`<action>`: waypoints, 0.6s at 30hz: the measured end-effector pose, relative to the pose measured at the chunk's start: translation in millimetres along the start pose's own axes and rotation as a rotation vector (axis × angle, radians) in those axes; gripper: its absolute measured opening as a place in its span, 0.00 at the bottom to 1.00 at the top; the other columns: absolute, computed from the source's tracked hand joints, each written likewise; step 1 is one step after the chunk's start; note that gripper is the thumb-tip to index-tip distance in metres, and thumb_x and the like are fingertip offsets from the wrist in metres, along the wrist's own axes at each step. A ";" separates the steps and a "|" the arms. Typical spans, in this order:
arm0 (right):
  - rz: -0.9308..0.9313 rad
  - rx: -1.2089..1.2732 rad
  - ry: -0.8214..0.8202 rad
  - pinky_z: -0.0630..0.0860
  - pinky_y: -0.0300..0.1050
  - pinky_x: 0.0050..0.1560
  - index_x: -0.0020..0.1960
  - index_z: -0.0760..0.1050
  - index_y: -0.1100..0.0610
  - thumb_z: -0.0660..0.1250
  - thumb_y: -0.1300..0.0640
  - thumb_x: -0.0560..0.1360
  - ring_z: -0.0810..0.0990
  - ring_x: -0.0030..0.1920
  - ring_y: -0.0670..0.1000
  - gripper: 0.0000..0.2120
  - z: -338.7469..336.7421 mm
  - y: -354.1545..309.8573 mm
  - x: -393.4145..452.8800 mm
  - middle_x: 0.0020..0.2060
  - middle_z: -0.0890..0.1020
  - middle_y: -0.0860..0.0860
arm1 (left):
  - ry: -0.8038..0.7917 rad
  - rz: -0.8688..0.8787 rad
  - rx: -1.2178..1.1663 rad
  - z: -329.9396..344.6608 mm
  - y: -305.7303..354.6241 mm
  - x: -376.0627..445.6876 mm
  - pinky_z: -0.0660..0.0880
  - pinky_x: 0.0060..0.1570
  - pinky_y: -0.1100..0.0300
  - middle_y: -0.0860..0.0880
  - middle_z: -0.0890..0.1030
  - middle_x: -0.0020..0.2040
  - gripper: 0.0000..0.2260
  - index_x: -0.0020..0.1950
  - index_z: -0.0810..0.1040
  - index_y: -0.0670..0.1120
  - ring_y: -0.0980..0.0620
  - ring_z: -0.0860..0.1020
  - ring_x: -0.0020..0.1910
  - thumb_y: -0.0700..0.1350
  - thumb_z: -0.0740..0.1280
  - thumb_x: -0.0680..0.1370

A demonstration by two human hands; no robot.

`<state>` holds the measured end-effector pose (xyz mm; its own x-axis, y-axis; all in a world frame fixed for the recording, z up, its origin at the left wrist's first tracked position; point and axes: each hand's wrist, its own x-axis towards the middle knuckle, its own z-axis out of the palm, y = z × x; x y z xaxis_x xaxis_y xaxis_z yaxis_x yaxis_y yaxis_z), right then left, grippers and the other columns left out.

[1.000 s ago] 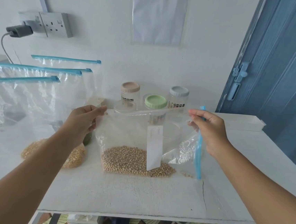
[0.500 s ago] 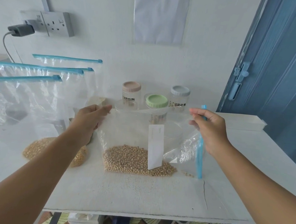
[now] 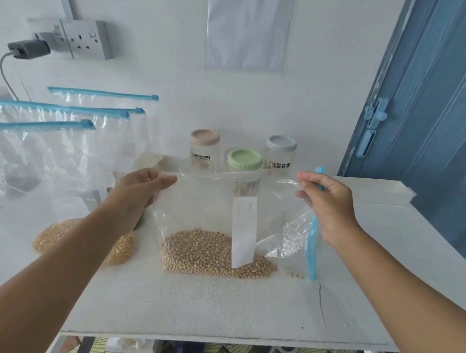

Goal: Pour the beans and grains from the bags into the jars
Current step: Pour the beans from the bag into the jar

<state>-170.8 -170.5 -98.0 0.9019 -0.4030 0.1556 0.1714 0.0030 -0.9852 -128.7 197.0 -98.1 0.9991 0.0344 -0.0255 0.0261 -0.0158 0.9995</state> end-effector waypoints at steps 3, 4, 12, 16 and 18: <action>0.009 0.023 0.000 0.83 0.46 0.59 0.49 0.87 0.51 0.71 0.65 0.79 0.87 0.46 0.53 0.11 0.0 1.1 -0.8 0.50 0.87 0.47 | 0.055 0.034 -0.091 2.0 -6.1 -9.9 0.65 0.38 0.51 0.43 0.77 0.51 0.35 0.52 0.79 0.46 0.46 0.70 0.41 0.66 0.85 0.57; 0.015 0.032 0.001 0.83 0.45 0.58 0.49 0.87 0.51 0.71 0.65 0.80 0.87 0.46 0.54 0.10 0.1 1.0 -0.8 0.51 0.87 0.48 | 0.066 0.056 -0.158 4.5 -7.5 -15.4 0.69 0.43 0.49 0.41 0.78 0.53 0.36 0.55 0.76 0.47 0.44 0.74 0.45 0.65 0.86 0.57; -0.001 0.039 -0.035 0.80 0.42 0.51 0.51 0.86 0.51 0.69 0.65 0.80 0.86 0.45 0.52 0.11 0.8 1.0 -2.3 0.53 0.87 0.52 | -0.384 0.023 0.030 -2.2 -14.0 -48.1 0.55 0.81 0.47 0.53 0.81 0.68 0.23 0.57 0.88 0.49 0.56 0.70 0.75 0.58 0.83 0.67; -0.039 -0.024 -0.129 0.79 0.46 0.60 0.50 0.88 0.45 0.73 0.60 0.79 0.85 0.56 0.51 0.11 -3.6 5.0 -5.4 0.53 0.87 0.46 | -0.255 0.081 0.040 3.5 -18.9 -40.9 0.63 0.79 0.48 0.54 0.84 0.65 0.11 0.58 0.88 0.51 0.58 0.77 0.70 0.43 0.73 0.77; -0.016 -0.092 -0.228 0.76 0.44 0.65 0.54 0.87 0.43 0.74 0.58 0.78 0.81 0.63 0.44 0.11 -10.1 7.7 -8.4 0.57 0.85 0.40 | -0.152 0.103 -0.010 4.4 -24.3 -36.9 0.68 0.76 0.48 0.50 0.86 0.60 0.10 0.54 0.89 0.48 0.51 0.80 0.67 0.37 0.71 0.80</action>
<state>-181.0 -176.3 -107.7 0.9672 -0.1855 0.1734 0.1592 -0.0890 -0.9832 -166.0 191.8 -121.5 0.9901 -0.1185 0.0755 -0.0762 -0.0015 0.9971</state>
